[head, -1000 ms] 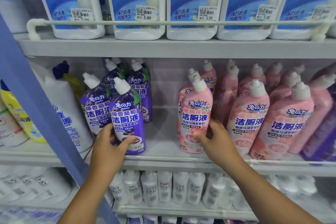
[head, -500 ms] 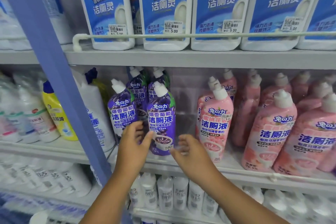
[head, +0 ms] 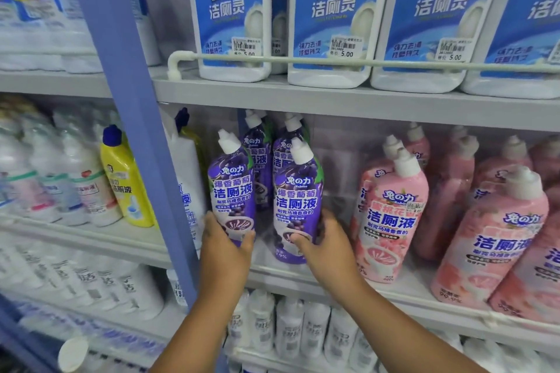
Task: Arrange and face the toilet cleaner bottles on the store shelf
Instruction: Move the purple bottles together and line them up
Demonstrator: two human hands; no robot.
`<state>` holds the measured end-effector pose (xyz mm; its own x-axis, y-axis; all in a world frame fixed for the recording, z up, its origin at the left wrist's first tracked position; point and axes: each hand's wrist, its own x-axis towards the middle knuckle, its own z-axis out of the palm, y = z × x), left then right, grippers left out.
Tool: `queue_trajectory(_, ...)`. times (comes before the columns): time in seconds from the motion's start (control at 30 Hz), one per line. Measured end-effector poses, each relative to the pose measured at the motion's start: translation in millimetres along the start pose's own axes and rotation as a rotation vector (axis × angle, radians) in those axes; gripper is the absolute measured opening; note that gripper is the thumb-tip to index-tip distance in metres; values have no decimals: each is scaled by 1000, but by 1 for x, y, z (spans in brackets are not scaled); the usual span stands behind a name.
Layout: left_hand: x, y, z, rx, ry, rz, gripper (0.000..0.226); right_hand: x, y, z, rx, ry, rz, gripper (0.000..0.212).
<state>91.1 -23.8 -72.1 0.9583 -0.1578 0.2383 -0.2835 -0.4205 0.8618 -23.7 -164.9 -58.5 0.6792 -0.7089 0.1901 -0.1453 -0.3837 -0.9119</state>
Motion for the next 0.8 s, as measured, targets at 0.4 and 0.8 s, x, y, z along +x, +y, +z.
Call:
queue_trajectory(0.4, 45, 8, 10, -14, -140, 32, 57, 37, -2, 30, -49, 118, 8, 56)
queue_trajectory(0.8, 68, 3, 26, -23, -231, 63, 62, 72, 0, 43, -123, 167, 12, 57)
